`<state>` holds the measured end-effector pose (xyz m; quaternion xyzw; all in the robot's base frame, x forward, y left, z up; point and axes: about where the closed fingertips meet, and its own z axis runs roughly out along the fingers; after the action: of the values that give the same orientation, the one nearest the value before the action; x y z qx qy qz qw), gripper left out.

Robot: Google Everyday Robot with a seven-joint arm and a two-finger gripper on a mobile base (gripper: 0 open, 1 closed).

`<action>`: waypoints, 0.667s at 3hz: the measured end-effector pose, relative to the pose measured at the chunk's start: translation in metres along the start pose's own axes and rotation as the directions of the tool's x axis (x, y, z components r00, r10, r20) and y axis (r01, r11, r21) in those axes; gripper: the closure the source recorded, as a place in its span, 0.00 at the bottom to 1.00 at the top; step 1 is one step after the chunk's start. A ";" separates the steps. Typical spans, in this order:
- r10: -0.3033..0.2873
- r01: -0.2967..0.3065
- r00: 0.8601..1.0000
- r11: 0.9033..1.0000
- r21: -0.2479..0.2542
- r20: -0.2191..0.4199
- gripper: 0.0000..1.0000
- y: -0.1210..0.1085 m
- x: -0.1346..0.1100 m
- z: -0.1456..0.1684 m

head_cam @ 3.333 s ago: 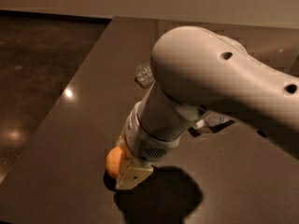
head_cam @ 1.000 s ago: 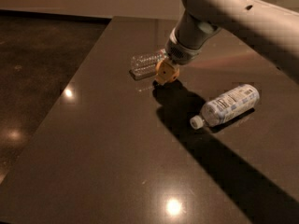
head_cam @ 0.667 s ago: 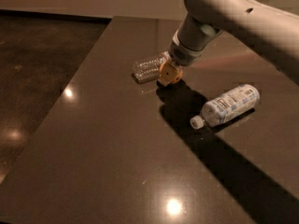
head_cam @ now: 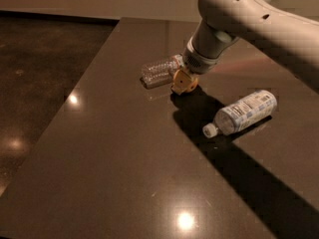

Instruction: Move orange near water bottle

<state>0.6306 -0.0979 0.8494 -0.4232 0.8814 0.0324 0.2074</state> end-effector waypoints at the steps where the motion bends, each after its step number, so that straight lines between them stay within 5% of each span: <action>1: -0.002 0.002 1.000 1.000 -0.002 -0.001 0.36 0.001 -0.001 0.001; 2: -0.003 0.003 1.000 1.000 -0.004 -0.003 0.12 0.002 -0.001 0.002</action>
Offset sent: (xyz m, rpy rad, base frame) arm -0.0001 0.0011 -0.0008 -0.0002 0.0014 0.0023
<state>0.6302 -0.0958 0.8472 -0.4251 0.8809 0.0332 0.2054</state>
